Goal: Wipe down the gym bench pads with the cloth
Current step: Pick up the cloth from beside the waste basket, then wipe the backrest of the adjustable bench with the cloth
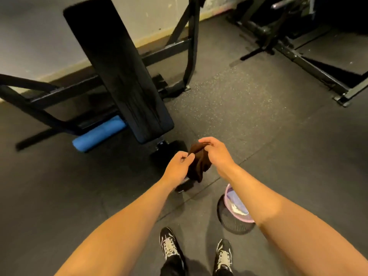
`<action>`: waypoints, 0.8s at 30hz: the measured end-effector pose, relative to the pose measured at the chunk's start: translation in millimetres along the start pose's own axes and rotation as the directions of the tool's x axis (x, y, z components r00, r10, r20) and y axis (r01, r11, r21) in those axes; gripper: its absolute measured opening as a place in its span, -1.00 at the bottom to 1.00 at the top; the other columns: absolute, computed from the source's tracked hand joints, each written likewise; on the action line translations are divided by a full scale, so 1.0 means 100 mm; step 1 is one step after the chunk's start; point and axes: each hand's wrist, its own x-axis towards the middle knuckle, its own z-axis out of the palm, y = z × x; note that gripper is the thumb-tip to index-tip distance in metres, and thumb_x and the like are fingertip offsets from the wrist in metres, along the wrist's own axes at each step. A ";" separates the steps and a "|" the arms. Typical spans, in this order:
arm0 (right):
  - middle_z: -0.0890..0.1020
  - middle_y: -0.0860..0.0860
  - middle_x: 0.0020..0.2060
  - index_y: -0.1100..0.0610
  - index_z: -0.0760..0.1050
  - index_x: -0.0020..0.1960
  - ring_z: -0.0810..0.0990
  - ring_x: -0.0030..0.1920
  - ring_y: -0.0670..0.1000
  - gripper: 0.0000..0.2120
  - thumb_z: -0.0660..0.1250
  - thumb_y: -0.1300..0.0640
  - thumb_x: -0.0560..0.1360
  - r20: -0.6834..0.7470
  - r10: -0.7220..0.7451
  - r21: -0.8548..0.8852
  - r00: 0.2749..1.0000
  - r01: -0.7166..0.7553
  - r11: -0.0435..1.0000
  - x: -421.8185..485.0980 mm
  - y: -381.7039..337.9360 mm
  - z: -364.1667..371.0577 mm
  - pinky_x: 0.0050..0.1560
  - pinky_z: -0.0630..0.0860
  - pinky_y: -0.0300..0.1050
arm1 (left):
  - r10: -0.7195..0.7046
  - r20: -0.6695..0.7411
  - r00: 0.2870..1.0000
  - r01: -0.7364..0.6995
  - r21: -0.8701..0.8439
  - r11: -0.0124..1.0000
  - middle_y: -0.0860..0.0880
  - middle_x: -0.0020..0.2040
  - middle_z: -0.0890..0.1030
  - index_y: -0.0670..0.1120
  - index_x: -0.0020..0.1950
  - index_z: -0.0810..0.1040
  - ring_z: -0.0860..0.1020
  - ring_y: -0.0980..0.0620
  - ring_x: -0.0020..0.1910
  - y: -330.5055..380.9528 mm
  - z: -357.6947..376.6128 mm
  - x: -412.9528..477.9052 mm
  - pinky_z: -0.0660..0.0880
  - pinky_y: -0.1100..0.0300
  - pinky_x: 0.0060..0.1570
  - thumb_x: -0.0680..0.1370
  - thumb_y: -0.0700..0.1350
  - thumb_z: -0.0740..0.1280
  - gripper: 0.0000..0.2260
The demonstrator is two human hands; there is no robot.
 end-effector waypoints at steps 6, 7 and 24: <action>0.61 0.01 0.09 0.02 0.54 0.19 0.59 0.10 -0.01 -0.62 0.07 0.34 0.59 0.050 -0.049 -0.005 0.998 0.050 0.999 -0.15 -0.79 0.78 0.13 0.55 -0.12 | -0.015 -0.111 0.994 -0.001 -0.141 0.990 -0.01 0.07 0.64 -0.03 0.16 0.62 0.58 0.02 0.11 0.15 -1.08 -0.23 0.46 0.01 0.27 0.70 0.11 0.14 -0.68; 0.60 0.01 0.10 0.01 0.54 0.19 0.58 0.12 0.00 -0.62 0.08 0.34 0.59 0.066 -0.064 -0.011 0.996 0.065 0.998 -0.16 -0.88 0.92 0.19 0.54 -0.07 | -0.031 -0.122 0.992 0.007 -0.196 0.981 0.00 0.12 0.65 -0.02 0.19 0.62 0.58 0.03 0.15 0.14 -1.24 -0.26 0.43 -0.02 0.35 0.69 0.13 0.14 -0.66; 0.60 0.18 -0.06 -0.13 0.48 -0.07 0.56 -0.16 0.15 -0.72 0.22 0.26 0.57 0.171 -0.035 0.112 0.985 0.016 0.994 -0.07 -2.35 2.21 -0.26 0.44 -0.01 | 0.100 -0.322 0.941 -0.221 -0.365 0.904 -0.06 0.00 0.59 0.16 0.31 0.48 0.51 0.03 -0.13 0.46 -3.19 -0.46 0.44 0.13 -0.14 0.69 -0.13 0.22 -0.74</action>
